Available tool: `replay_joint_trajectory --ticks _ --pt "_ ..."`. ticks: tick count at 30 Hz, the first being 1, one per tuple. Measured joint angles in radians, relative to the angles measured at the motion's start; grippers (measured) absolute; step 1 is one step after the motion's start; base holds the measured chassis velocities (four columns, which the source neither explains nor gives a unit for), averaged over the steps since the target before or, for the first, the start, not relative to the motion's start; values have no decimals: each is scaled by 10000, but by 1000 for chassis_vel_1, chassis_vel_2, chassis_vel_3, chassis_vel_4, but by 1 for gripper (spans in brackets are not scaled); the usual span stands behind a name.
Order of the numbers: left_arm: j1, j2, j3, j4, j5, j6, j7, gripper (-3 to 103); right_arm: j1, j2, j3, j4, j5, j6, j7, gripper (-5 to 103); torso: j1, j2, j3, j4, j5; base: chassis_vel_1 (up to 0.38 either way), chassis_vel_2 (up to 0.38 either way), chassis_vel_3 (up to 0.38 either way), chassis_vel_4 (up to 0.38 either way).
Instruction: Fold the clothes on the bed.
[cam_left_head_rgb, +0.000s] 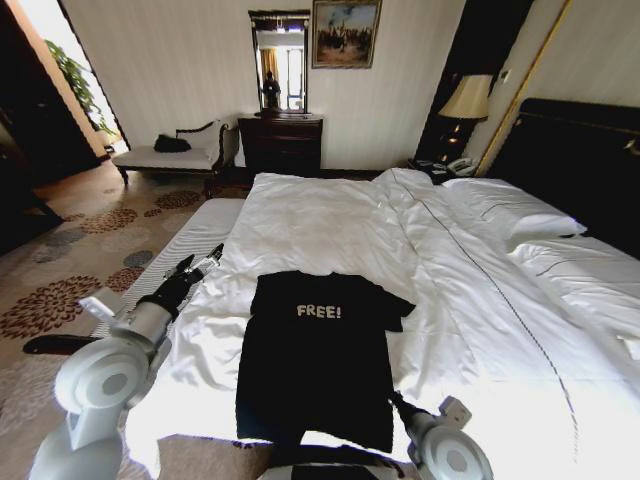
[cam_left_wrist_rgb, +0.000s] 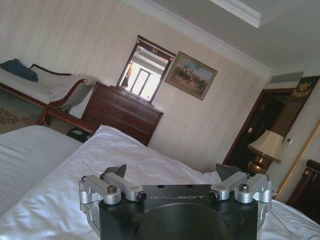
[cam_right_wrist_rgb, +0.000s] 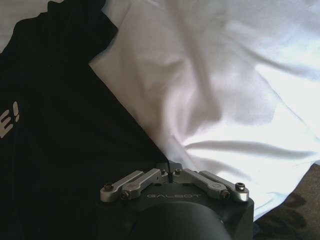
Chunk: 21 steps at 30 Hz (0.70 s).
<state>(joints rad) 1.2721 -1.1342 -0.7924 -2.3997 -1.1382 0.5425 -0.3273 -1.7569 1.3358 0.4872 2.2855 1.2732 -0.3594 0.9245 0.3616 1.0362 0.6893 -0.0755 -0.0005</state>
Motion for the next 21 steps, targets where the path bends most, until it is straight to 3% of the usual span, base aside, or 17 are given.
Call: replay_joint_trajectory --ticks 4,7,9,12,18,21 --pt "10 0 -17 0 0 -4 0 100 21 19 -12 0 -59 0 47 0 0 0 0 0 0 0 0 0 0" --pt "46 0 -63 -12 1 -14 0 100 98 21 -24 53 -360 4 116 12 0 0 0 -2 1 0 0 0 0" --pt "63 0 -77 -22 0 -17 0 100 112 15 -3 128 -503 22 136 12 0 0 0 -1 0 0 0 0 0" --pt "118 0 -112 -36 3 -23 0 100 185 -10 207 595 -689 52 199 28 0 0 0 -3 -1 0 0 0 0" --pt "113 14 -92 -40 43 -35 -1 100 920 -160 507 717 -105 8 237 44 0 1 -1 -2 -3 0 0 0 0" --pt "124 55 -35 -93 85 -27 -4 100 2383 -473 645 -283 524 -99 -54 61 0 -1 1 1 2 0 0 0 0"
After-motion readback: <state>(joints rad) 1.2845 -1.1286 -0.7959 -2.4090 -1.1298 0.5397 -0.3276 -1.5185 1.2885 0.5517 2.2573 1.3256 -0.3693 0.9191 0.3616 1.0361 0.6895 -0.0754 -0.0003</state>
